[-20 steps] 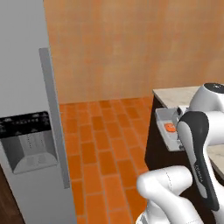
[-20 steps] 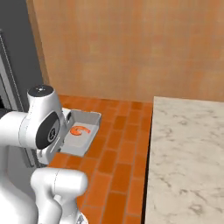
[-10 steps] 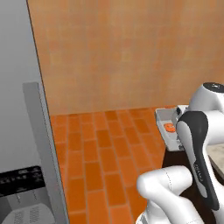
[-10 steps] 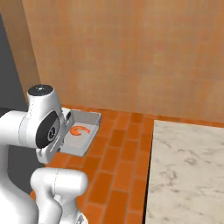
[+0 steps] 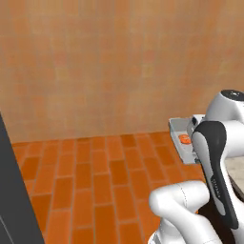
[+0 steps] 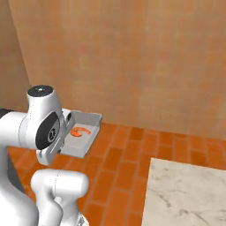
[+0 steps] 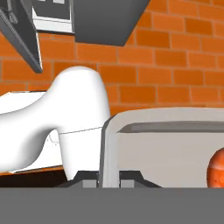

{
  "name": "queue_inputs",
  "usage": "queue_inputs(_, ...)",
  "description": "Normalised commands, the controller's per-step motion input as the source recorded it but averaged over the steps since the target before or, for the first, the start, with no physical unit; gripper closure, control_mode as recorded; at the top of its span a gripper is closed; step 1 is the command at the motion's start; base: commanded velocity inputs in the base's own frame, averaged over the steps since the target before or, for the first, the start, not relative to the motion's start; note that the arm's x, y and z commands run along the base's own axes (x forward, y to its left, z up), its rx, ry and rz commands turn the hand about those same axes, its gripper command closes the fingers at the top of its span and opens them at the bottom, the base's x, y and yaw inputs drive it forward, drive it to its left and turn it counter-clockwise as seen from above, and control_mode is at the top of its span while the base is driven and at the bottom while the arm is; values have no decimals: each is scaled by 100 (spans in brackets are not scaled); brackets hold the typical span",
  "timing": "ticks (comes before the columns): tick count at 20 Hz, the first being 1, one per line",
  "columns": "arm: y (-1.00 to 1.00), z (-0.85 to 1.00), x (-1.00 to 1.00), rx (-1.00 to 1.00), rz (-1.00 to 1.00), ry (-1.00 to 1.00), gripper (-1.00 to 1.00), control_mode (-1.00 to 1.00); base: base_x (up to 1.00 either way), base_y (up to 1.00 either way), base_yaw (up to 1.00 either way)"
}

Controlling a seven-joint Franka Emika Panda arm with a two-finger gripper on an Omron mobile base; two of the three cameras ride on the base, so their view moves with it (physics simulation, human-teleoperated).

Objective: Take the meat container that has the shrimp and place it on the second highest rack of the freezer. Then take the vegetable container that has the potato and lemon and place it on the highest rack of the freezer.

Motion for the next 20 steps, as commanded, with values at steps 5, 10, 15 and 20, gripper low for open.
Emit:
queue_inputs(5, 0, 0, 0, 0, 0, 0, 100, 100, 100, -46, 39)
queue_inputs(10, 0, 0, 0, 0, 0, 0, 100, 100, 50, -12, 87)
queue_inputs(15, 0, 0, 0, 0, 0, 0, 100, 100, 24, -6, 95)
queue_inputs(20, 0, 0, 0, 0, 0, 0, 100, 100, 4, -13, 95)
